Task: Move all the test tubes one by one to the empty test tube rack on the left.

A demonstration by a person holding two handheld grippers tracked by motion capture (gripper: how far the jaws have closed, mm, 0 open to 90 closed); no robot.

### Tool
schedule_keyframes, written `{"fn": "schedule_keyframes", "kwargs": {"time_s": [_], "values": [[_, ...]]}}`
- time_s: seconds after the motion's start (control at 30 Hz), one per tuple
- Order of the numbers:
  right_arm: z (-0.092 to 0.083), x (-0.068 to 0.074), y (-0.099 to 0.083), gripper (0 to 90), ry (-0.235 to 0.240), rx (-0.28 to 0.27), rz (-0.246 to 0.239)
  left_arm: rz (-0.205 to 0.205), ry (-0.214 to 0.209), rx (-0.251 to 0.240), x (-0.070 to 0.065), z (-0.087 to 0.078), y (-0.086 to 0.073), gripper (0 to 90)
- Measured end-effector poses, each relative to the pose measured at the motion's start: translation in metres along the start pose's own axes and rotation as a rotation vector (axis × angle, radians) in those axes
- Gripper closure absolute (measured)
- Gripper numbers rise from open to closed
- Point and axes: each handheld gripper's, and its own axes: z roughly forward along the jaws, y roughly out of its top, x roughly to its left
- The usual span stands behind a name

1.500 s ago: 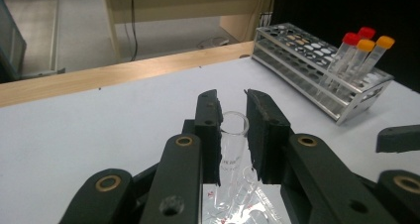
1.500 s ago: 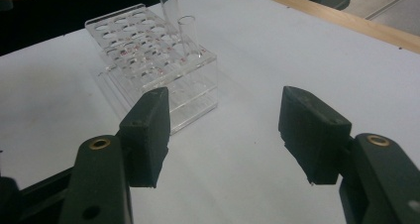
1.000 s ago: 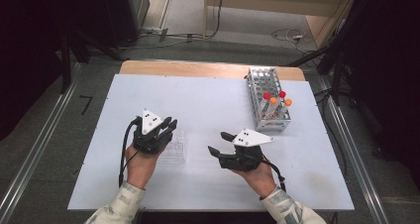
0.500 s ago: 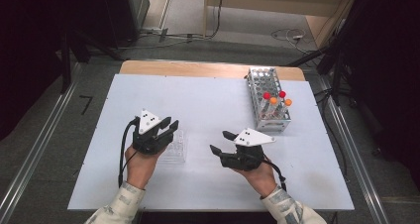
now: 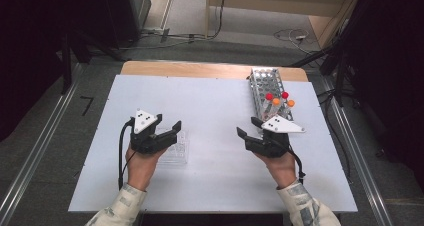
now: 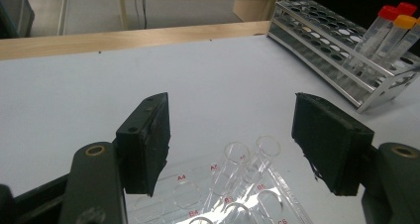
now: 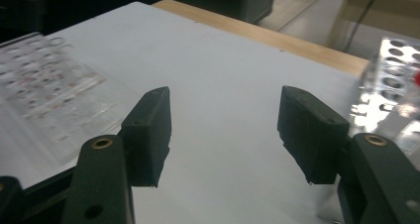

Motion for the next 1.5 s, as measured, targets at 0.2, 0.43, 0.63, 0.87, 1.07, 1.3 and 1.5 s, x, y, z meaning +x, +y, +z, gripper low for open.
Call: {"fn": "schedule_keyframes", "kwargs": {"time_s": [0.2, 0.43, 0.63, 0.87, 1.07, 1.3, 1.5], "values": [[-0.007, -0.027, 0.0, 36.7, -0.104, -0.006, 0.017, -0.002, -0.004, -0.001, 0.0, -0.001, 0.0, 31.6], [-0.018, -0.063, -0.002, 36.9, -0.205, -0.012, 0.077, 0.004, -0.004, 0.006, -0.001, 0.0, 0.0, 31.6], [-0.02, -0.088, -0.009, 37.1, -0.277, 0.007, 0.116, 0.007, -0.008, 0.01, -0.002, 0.001, 0.0, 31.6], [-0.012, -0.106, -0.018, 37.4, -0.34, 0.036, 0.134, 0.007, -0.01, 0.01, -0.002, 0.001, -0.001, 31.6], [0.0, -0.122, -0.027, 40.6, -0.36, 0.054, 0.166, 0.01, -0.015, 0.015, -0.004, 0.002, -0.001, 31.6], [0.014, -0.125, -0.03, 51.8, -0.377, 0.052, 0.166, 0.005, -0.014, 0.01, -0.005, 0.001, -0.001, 27.0], [0.018, -0.129, -0.033, 58.8, -0.38, 0.055, 0.17, 0.003, -0.013, 0.004, -0.005, 0.0, -0.001, 25.0]]}}
